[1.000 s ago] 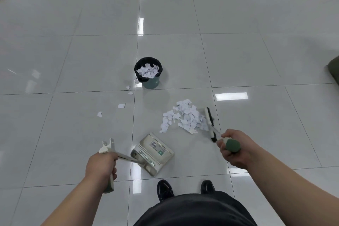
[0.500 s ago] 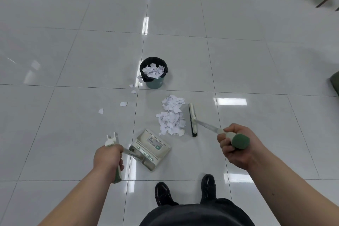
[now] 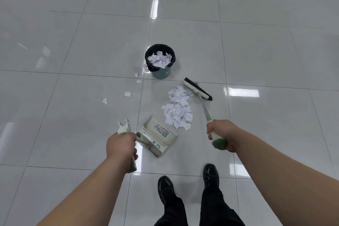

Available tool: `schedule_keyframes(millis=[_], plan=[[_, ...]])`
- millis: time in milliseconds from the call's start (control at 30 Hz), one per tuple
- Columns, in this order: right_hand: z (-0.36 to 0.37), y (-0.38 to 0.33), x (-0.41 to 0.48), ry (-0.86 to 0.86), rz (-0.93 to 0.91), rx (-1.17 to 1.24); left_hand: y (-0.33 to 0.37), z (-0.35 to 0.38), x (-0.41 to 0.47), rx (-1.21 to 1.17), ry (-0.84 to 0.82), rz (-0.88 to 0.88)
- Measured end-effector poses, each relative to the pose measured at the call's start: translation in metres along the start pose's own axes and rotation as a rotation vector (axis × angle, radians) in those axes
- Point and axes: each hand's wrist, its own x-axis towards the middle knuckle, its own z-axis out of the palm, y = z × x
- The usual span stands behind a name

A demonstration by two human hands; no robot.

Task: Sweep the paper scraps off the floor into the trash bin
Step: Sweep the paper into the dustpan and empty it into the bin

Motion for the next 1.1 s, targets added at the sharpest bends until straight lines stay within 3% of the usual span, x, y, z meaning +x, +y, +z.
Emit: schedule_keyframes(millis=[267,600,900,1100], plan=[[-0.003,0.024,-0.028,-0.103,-0.016,-0.622,0.000,0.000,0.001,0.030,0.019,0.008],[-0.041,-0.008,-0.108,-0.148,0.041,-0.802,0.000,-0.003,-0.003,0.029,0.007,0.035],[-0.070,0.004,-0.150,-0.028,-0.011,-0.504,-0.004,-0.016,-0.002,0.079,-0.029,0.029],[-0.071,0.044,-0.142,0.045,0.043,-0.216,-0.019,-0.053,-0.004,0.265,-0.077,0.074]])
